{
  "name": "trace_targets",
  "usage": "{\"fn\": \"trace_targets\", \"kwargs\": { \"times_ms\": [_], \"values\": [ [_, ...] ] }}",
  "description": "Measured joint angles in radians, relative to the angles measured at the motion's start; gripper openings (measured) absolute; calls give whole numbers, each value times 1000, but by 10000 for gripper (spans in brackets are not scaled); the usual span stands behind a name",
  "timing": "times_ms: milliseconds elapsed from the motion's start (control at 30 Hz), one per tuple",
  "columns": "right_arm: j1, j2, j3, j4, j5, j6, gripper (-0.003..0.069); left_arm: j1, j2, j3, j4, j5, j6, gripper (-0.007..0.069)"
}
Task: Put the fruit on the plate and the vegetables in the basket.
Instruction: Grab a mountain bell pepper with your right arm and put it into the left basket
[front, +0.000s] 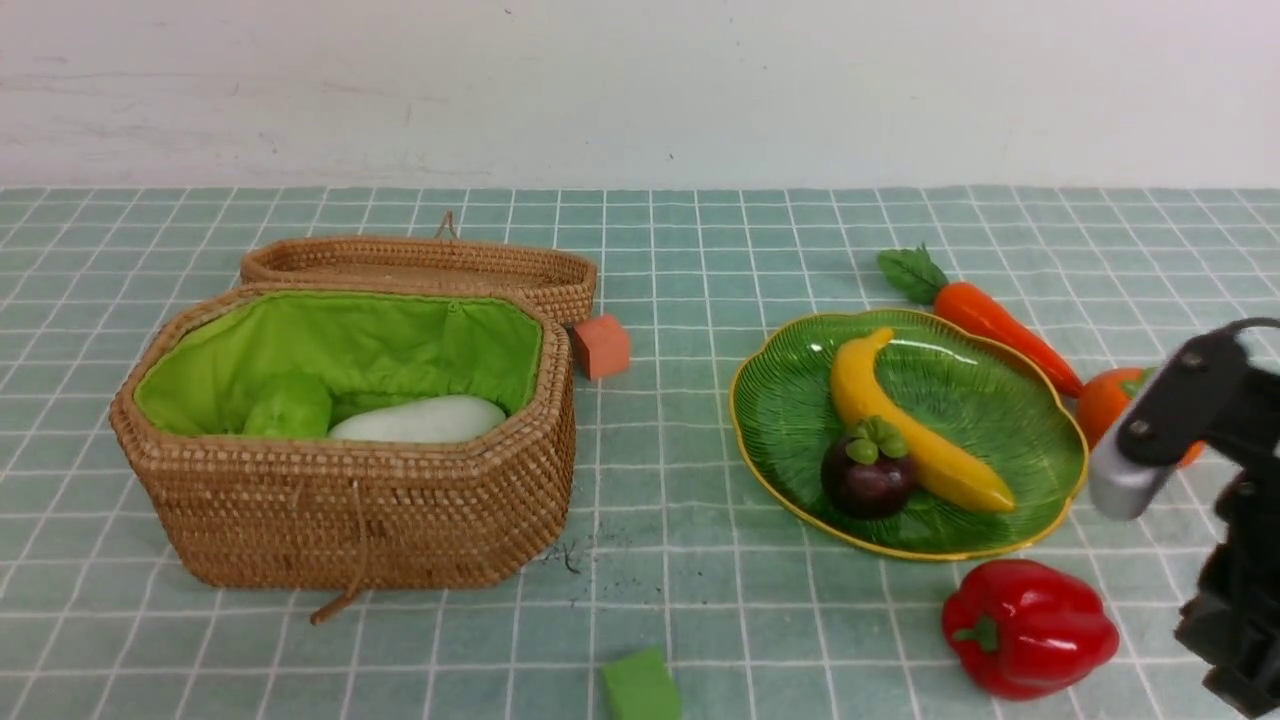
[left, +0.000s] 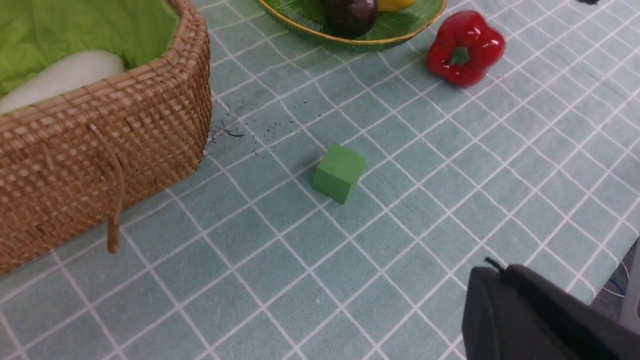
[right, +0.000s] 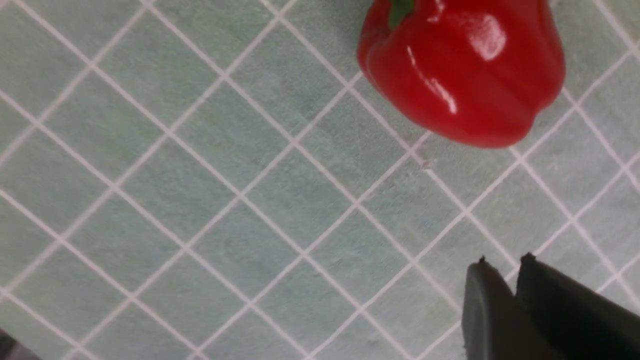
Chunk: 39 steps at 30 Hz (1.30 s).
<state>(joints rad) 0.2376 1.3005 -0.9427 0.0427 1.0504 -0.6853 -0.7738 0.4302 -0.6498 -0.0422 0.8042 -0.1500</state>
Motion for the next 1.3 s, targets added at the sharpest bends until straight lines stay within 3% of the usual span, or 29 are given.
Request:
{"fn": "trace_targets", "kwargs": {
  "times_ms": [100, 200, 267, 367, 433, 533, 900, 1300],
  "values": [
    [-5, 53, 0, -2, -31, -128, 151, 0, -20, 7, 0, 1, 22, -13],
    [-6, 119, -1, -2, -67, -260, 276, 0, -27, 11, -1, -4, 61, -13],
    [-6, 158, -1, -3, -73, -328, 401, 0, -27, 12, -1, -6, 72, -13],
    [-7, 188, -1, -15, -93, -362, 506, 0, -27, 12, -1, -6, 72, -13],
    [-7, 218, -1, -34, -151, -383, 616, 0, -27, 12, 0, -6, 72, -13],
    [-7, 237, -1, -36, -227, -401, 673, 0, -27, 12, 12, -9, 72, -13],
    [-7, 282, -7, -33, -238, -535, 633, 0, -27, 13, 21, -11, 72, -13],
    [-7, 317, -7, -30, -280, -544, 617, 0, -27, 13, 21, -11, 72, -13]
  ]
}}
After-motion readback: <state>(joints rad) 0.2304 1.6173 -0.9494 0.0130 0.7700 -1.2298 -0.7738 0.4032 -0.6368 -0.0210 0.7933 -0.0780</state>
